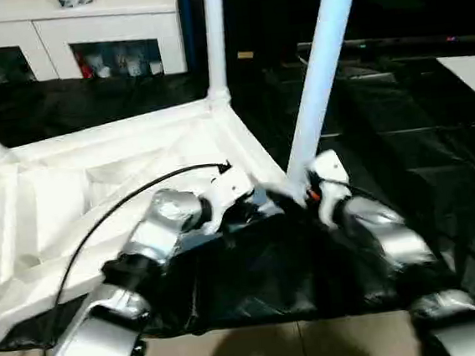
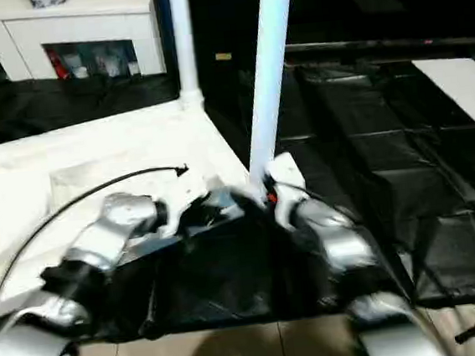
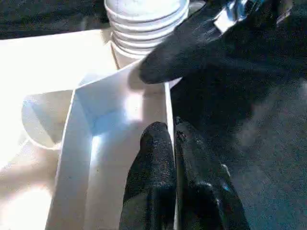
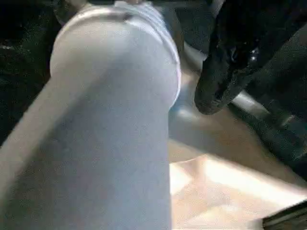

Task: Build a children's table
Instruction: Rotate leg to tighten

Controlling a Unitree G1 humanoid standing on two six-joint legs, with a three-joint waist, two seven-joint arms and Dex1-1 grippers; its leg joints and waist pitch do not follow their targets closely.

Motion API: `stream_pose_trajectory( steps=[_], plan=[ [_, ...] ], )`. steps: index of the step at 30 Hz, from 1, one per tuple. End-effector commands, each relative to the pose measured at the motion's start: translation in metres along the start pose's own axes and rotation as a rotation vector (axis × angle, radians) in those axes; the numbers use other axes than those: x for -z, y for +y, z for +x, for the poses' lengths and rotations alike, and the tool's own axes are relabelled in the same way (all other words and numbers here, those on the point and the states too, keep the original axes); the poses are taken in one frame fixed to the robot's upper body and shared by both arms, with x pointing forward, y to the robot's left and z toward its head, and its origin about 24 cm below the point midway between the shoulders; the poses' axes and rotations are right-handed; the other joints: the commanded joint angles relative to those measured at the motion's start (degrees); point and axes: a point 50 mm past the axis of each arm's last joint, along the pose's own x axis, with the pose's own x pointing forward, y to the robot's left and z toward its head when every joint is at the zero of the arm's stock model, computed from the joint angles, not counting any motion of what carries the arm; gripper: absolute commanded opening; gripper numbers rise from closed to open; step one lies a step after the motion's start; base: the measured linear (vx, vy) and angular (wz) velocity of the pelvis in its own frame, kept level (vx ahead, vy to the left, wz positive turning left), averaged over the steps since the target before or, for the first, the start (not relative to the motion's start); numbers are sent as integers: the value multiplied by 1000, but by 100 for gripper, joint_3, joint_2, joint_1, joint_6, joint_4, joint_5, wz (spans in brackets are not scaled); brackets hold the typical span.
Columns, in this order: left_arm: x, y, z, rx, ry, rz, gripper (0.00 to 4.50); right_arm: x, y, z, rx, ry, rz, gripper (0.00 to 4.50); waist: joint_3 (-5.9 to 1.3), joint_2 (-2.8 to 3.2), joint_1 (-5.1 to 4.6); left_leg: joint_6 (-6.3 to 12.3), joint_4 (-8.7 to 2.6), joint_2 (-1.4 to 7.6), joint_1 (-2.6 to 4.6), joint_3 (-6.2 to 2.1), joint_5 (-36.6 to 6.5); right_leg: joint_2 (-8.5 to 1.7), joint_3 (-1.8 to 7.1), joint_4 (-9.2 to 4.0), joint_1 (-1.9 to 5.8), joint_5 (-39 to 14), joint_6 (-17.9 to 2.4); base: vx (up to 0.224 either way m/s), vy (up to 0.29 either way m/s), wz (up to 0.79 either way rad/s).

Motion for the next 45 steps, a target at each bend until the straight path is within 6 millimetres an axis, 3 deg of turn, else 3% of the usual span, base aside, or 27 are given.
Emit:
stream_pose_trajectory(
  steps=[1, 5, 6, 14, 19, 23, 25, 26, 28, 31, 34, 38, 39, 44, 45],
  plan=[
    [-14, -5, 4, 73, -72, 66, 0, -7, 22, 9, -213, -18, -48, 407, -383, -3, 9, 533, -345, 185, 50, -37, -1272, -340, 316, -354, 304, -1234, -1244, 0, 0, 0],
    [-10, -5, -8, 137, -61, 91, 0, -6, 25, -4, -337, 13, -56, 407, -366, 4, 40, 453, -368, 212, 48, -40, -1436, -337, 300, -370, 310, -1515, -1230, 0, 0, 0],
    [-7, -6, -12, 164, -51, 99, 0, -5, 27, -9, -384, 30, -59, 372, -358, 11, 60, 412, -374, 217, 64, -44, -1520, -341, 298, -388, 307, -1652, -1205, 0, 0, 0],
    [-2, -10, -21, 238, -42, 106, 0, -4, 29, -15, -467, 72, -65, 314, -354, 7, 118, 245, -388, 224, 92, -39, -1629, -354, 315, -404, 272, -1905, -1107, 0, 0, 0],
    [1, -10, -22, 234, -36, 97, 0, -3, 30, -14, -458, 72, -47, 278, -365, 2, 126, 260, -376, 219, 85, -29, -1514, -348, 318, -379, 276, -1717, -1149, 0, 0, 0],
    [0, -4, -15, 138, -36, 38, 0, -1, 26, -4, -321, 41, 49, 272, -352, -17, 104, 214, -380, 206, 79, -31, -1517, -355, 319, -390, 273, -1894, -1098, 0, 0, 0],
    [0, -3, -14, 124, -33, 32, 0, 0, 25, -2, -299, 40, 54, 272, -344, -17, 96, 171, -380, 194, 88, -44, -1633, -368, 309, -434, 268, -2211, -996, 0, 0, 0],
    [-1, -1, -9, 76, -25, 9, 0, 2, 23, 4, -214, 42, 76, 271, -347, -9, 98, 157, -379, 200, 98, -48, -1645, -370, 315, -431, 259, -2228, -988, 0, 0, 0],
    [-6, 1, 5, -15, -20, -40, 0, 10, 17, 19, 0, 60, 143, 270, -313, -3, 3, -52, -400, 184, 118, -74, -1905, -364, 291, -467, 215, -2655, -897, 0, 0, 0],
    [-13, 0, 24, -93, -16, -82, 0, 15, 12, 33, 212, 76, 210, 270, -310, -8, -70, -104, -386, 169, 140, -102, -2099, -383, 264, -533, 200, -3054, -741, 0, 0, 0],
    [-24, -7, 46, -140, -28, -92, 0, 11, 8, 50, 406, 63, 264, 270, -311, -4, -130, -22, -375, 140, 172, -97, -2245, -362, 232, -613, 172, -3221, -626, 0, 0, 0],
    [-26, -9, 51, -142, -30, -83, 0, 5, 9, 56, 416, 41, 244, 270, -308, -5, -146, 63, -371, 126, 158, -93, -2305, -356, 221, -644, 167, -3304, -537, 0, 0, 0],
    [-28, -8, 51, -141, -42, -72, 0, -3, 13, 59, 374, -14, 209, 340, -311, -2, -156, 90, -377, 128, 154, -93, -2352, -348, 219, -646, 163, -3279, -516, 0, 0, 0],
    [-27, -6, 45, -134, -53, -50, 0, -9, 14, 57, 299, -54, 178, 361, -322, -16, -143, 168, -392, 144, 119, -86, -2248, -348, 247, -602, 185, -3008, -624, 0, 0, 0],
    [-25, -5, 40, -125, -61, -31, 0, -11, 13, 53, 260, -71, 149, 388, -336, -17, -133, 190, -397, 152, 103, -78, -2130, -354, 267, -571, 198, -2808, -689, 0, 0, 0]
  ],
)
